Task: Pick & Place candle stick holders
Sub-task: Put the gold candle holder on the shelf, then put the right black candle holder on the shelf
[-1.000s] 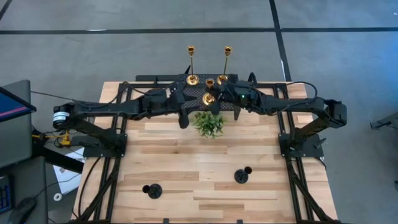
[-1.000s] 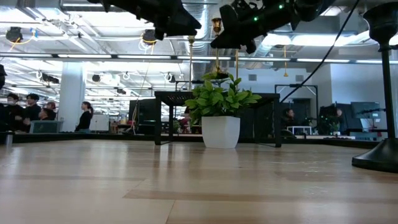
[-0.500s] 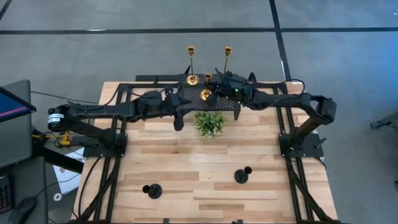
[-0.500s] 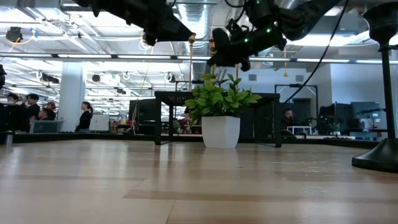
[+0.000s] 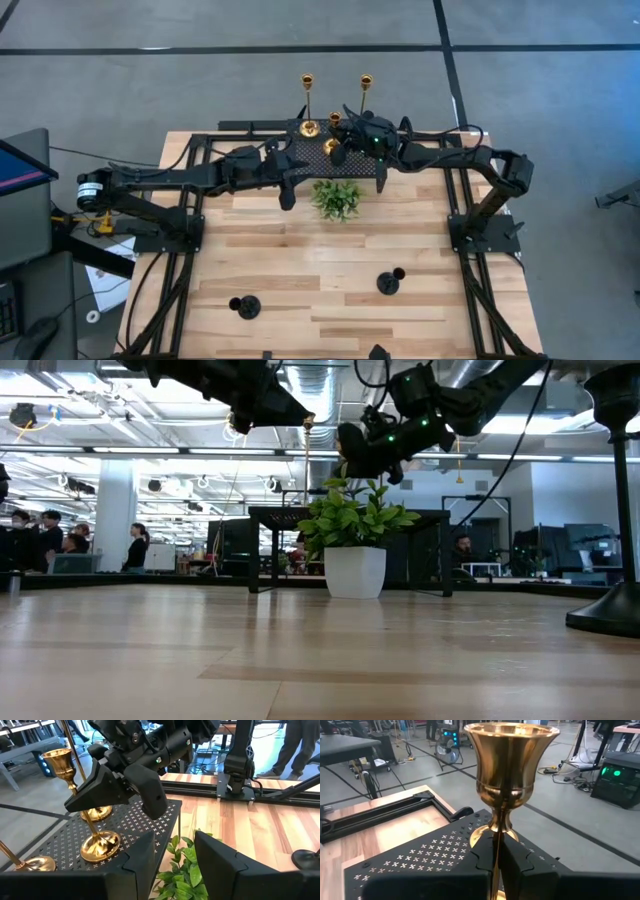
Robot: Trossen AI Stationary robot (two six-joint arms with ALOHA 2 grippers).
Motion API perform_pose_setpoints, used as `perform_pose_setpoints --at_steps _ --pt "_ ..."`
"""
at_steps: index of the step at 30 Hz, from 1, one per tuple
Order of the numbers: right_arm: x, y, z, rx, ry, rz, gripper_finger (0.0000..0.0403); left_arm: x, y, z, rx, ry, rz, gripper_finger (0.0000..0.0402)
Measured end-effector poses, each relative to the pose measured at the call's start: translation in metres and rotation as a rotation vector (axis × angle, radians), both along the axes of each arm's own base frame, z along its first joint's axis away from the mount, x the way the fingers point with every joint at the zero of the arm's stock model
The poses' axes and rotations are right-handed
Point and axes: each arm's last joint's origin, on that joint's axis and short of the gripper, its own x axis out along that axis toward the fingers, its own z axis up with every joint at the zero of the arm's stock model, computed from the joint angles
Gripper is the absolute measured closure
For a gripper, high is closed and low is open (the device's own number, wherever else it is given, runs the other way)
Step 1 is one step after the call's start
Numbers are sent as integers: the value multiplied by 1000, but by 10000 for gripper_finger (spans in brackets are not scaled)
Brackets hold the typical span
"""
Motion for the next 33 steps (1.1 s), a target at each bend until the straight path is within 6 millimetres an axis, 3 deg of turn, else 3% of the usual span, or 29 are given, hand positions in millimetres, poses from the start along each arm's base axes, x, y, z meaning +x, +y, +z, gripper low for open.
perform_pose_setpoints --at_steps 15,26,33 --pt "-1 -2 -1 -2 7 -12 398 0 0 0 0 0 0 262" --pt "-3 -2 -5 15 41 -13 296 0 0 0 0 0 0 262" --pt "-14 6 14 20 41 -5 233 0 0 0 0 0 0 262"
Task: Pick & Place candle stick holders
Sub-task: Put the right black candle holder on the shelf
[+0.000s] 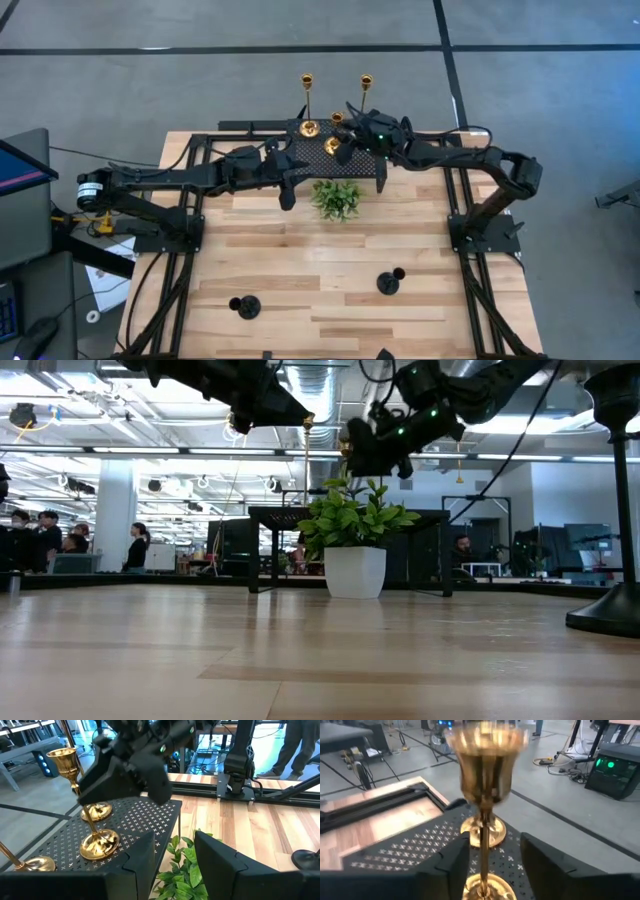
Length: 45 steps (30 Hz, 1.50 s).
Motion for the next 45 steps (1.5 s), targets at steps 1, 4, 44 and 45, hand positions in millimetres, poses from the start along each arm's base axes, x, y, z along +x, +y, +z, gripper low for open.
perform_pose_setpoints --at_steps 1,4,44,45 --pt "-2 2 3 8 -2 11 223 0 0 0 0 0 0 262" --pt "-8 9 12 36 1 87 195 0 0 0 0 0 0 262" --pt "-92 145 58 307 315 772 330 -10 -13 -10 -9 156 -183 337" --pt "-92 145 57 317 317 768 333 -10 -13 -9 -8 152 -183 337"
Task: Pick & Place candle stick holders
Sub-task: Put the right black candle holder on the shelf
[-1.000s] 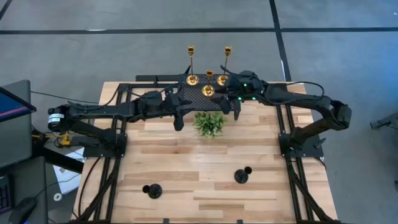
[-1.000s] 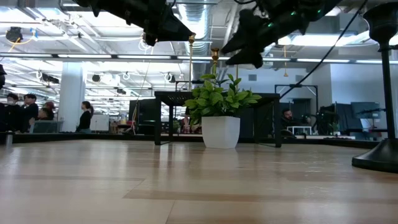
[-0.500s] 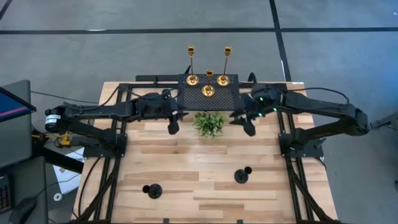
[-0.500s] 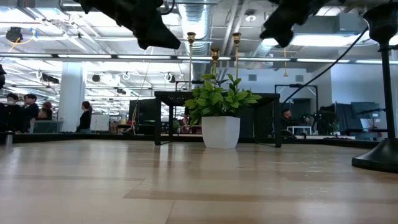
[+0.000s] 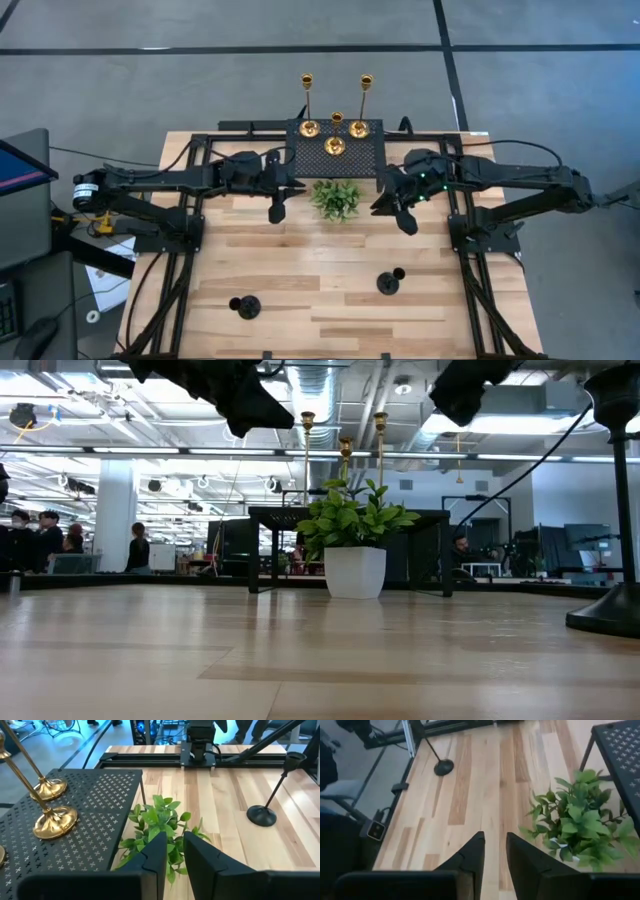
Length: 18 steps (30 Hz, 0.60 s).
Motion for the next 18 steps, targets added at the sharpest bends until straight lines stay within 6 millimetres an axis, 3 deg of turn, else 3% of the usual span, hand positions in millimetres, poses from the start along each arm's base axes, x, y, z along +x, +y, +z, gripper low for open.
perform_pose_setpoints --at_steps 2,8,18 --pt "0 0 -3 6 39 -1 336 0 0 0 0 -2 0 335" --pt "-30 6 -16 42 311 -11 347 0 0 0 -3 -5 1 339" --pt "-77 26 8 137 246 -116 392 5 1 -5 -6 19 1 344"
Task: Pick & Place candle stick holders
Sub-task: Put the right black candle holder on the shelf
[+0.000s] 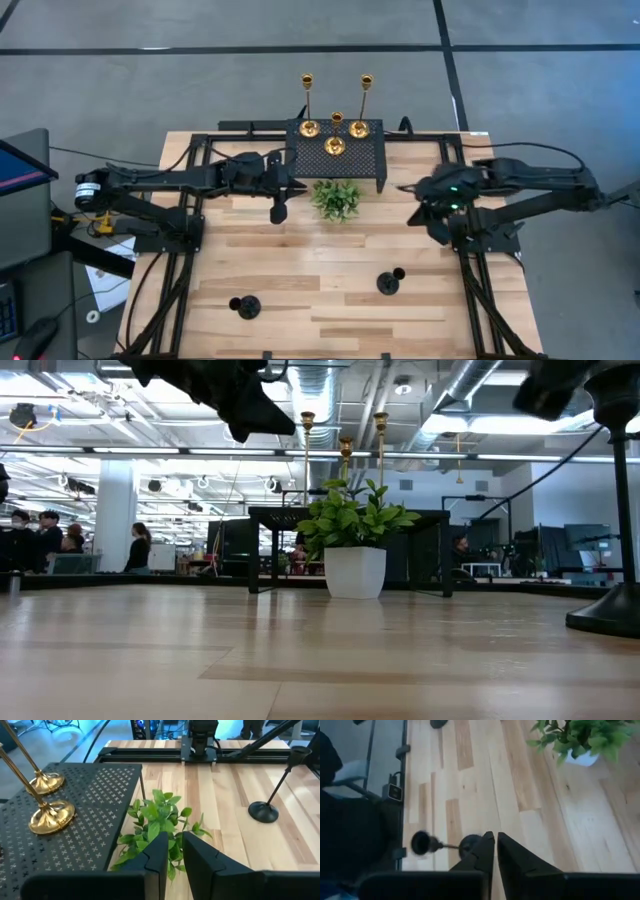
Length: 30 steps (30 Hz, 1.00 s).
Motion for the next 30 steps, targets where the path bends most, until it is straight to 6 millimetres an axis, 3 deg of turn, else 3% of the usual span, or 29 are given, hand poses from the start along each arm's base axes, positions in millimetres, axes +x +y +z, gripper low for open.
perform_pose_setpoints --at_steps 6,11,21,30 --pt "-40 13 6 -36 -94 -109 398 5 1 -4 -2 13 0 344" --pt "-63 20 -15 -41 -132 -151 401 5 1 -4 -2 14 0 344" --pt "-60 47 -82 -46 -110 -37 402 5 1 -3 -1 9 0 344" --pt "-63 66 -120 -37 -158 54 402 5 1 -3 1 5 0 344"
